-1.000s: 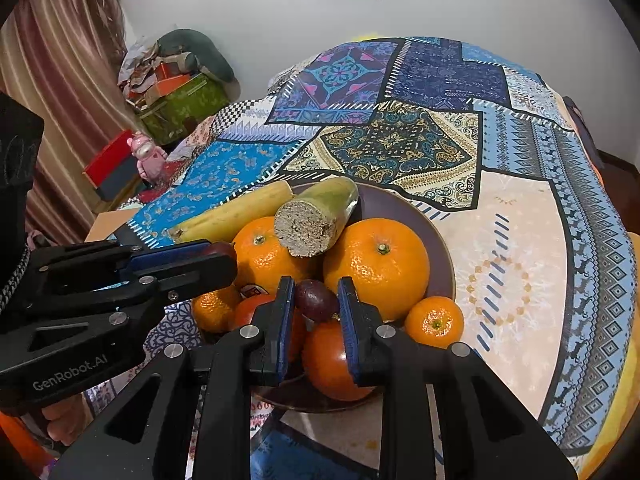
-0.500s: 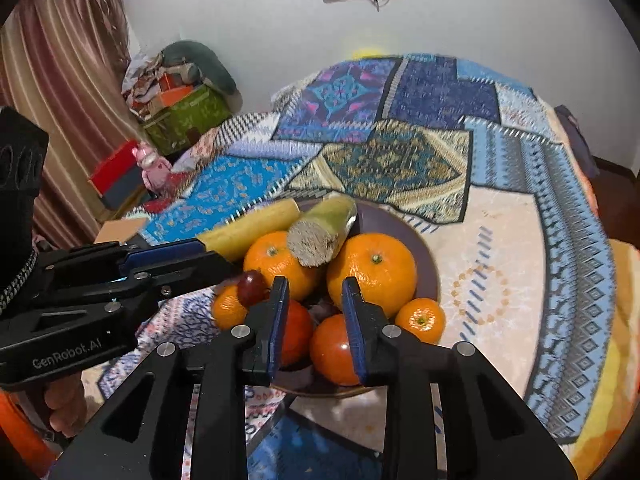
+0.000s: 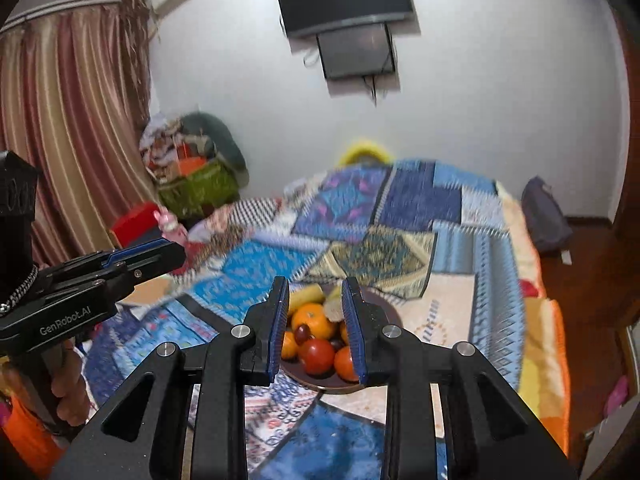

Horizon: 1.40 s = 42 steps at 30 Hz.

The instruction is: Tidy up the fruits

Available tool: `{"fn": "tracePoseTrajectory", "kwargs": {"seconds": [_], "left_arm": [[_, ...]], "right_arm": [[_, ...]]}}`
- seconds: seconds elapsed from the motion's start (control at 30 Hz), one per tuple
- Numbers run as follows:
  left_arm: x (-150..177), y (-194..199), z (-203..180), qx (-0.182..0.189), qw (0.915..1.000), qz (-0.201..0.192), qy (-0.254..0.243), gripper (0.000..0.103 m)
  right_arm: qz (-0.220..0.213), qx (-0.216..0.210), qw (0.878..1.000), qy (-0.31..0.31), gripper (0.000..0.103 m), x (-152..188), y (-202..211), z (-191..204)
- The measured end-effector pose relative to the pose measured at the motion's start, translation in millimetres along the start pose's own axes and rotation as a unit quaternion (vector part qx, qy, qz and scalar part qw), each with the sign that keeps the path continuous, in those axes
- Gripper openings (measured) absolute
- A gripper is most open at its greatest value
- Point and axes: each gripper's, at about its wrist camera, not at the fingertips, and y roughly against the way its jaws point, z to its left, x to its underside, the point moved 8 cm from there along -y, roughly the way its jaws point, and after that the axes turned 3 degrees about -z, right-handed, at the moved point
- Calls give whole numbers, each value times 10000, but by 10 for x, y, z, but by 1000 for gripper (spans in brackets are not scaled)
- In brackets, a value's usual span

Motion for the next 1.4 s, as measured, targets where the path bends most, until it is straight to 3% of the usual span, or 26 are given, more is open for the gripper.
{"fn": "tracePoseTrajectory", "kwargs": {"seconds": [0.27, 0.57, 0.93, 1.4], "left_arm": [[-151, 769, -247, -47, 9970, -737, -216, 42], [-150, 1255, -354, -171, 9919, -1221, -306, 69], [-95, 1429, -288, -324, 9887, -1448, -213, 102], [-51, 1480, -248, -404, 9878, -1487, -216, 103]], "right_arm": [[-835, 17, 9964, 147, 34, -213, 736, 319], [-1328, 285, 9904, 252, 68, -253, 1050, 444], [-1664, 707, 9826, 415, 102, -245, 1221, 533], [-1670, 890, 9808, 479, 103, -166, 1295, 563]]}}
